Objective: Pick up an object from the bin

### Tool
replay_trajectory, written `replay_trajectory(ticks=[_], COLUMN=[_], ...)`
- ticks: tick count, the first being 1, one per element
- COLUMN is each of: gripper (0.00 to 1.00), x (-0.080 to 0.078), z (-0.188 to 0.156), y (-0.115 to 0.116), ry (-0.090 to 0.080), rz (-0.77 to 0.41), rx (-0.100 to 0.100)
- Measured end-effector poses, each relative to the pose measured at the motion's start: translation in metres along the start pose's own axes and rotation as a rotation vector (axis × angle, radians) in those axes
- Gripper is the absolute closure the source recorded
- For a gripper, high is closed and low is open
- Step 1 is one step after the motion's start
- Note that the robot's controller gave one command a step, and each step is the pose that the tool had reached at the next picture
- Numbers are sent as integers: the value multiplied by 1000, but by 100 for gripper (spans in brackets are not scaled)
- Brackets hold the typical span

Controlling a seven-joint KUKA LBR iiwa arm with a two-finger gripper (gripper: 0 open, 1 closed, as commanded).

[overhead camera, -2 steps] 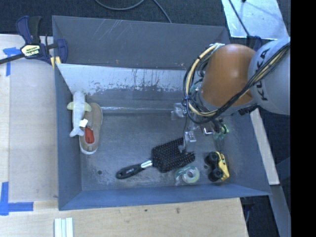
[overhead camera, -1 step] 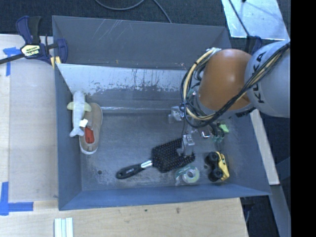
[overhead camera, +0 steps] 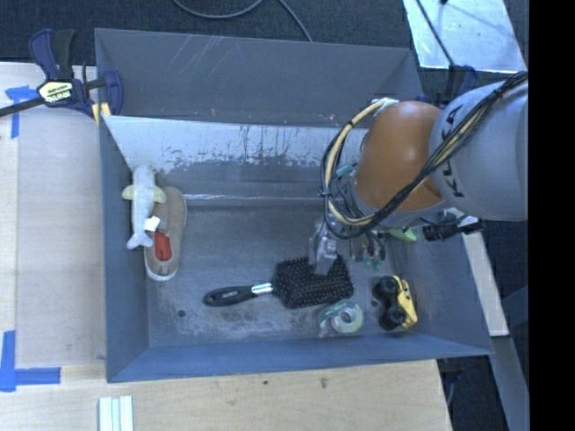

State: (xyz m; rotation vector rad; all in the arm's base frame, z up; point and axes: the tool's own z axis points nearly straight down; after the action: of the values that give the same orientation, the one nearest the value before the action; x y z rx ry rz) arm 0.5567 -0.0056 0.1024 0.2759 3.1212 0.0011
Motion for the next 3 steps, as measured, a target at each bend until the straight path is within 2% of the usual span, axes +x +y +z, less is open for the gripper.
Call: replay_trajectory(ticks=[1,2,3], gripper=[0,0,0], x=[-1,-1,3], z=[-1,0,6], y=[0,0,1], ry=[-4,-3,-10], rz=[-2,-2,-72], rx=[0,0,-1])
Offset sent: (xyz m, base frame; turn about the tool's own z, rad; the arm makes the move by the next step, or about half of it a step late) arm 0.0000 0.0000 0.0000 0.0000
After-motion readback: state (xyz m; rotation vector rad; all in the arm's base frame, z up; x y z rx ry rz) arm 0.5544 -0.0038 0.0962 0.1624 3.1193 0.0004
